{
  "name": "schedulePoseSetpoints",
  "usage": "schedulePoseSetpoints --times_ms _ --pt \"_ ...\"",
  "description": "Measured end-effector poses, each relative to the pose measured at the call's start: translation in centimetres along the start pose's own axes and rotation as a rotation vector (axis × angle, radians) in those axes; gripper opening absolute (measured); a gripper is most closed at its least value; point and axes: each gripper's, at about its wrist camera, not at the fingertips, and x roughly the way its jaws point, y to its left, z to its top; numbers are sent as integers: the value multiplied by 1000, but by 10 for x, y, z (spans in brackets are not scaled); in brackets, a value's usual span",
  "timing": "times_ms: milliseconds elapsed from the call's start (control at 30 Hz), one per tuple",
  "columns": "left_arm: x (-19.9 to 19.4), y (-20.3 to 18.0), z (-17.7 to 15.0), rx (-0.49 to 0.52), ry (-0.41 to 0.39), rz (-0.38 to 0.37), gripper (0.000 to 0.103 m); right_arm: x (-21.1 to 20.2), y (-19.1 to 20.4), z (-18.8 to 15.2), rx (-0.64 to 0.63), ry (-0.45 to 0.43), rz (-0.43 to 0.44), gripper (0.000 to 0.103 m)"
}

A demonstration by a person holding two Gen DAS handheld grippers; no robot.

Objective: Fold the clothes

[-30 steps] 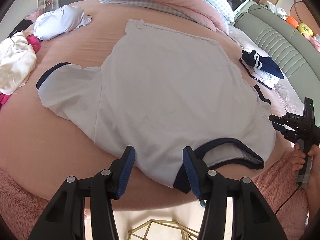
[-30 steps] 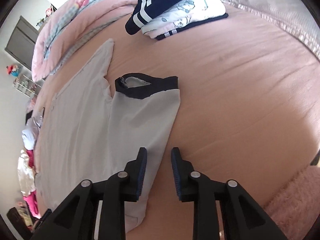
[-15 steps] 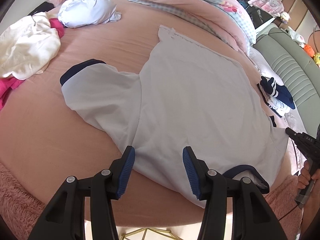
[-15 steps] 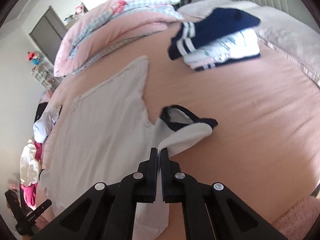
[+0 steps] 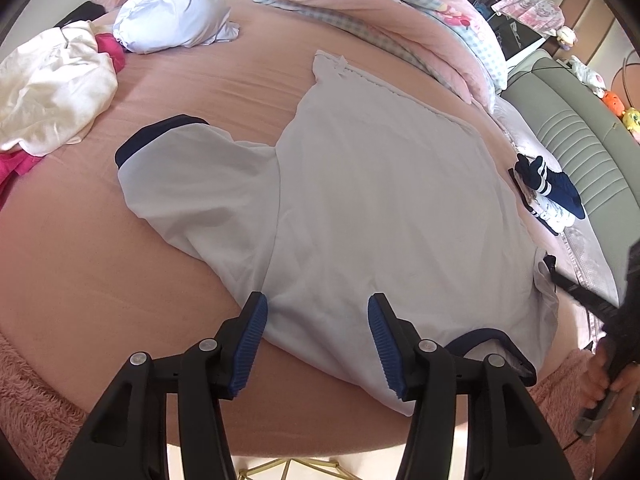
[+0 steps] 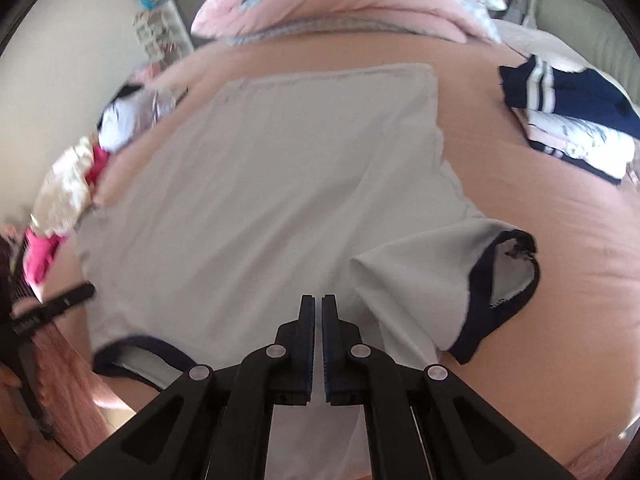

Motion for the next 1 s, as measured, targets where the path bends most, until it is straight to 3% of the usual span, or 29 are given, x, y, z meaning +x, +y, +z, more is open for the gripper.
schedulePoseSetpoints --times_ms 100,167,267,433,600,733,867,933,1000 --pt "1 0 1 -8 1 -3 51 -14 -3 -4 28 -32 31 32" --pt "2 -1 2 -13 -1 -4 52 -14 -21 -3 83 14 -58 32" --pt "1 -1 1 -15 -4 -3 52 10 -50 -10 95 164 -240 32" --pt "-1 2 -2 -19 -1 4 52 40 -62 -22 48 248 -297 31" --pt "1 2 -1 -18 2 9 52 54 -46 19 12 189 -150 31" --pt "2 2 -1 -15 2 13 52 55 -7 51 -79 100 -12 32" --pt "1 1 -2 -5 0 12 53 48 0 61 -42 78 92 32" --pt "0 0 -2 0 -2 12 53 31 -10 62 29 33 187 32" --pt "-3 -6 -2 22 -8 2 53 15 -18 65 88 -14 176 32"
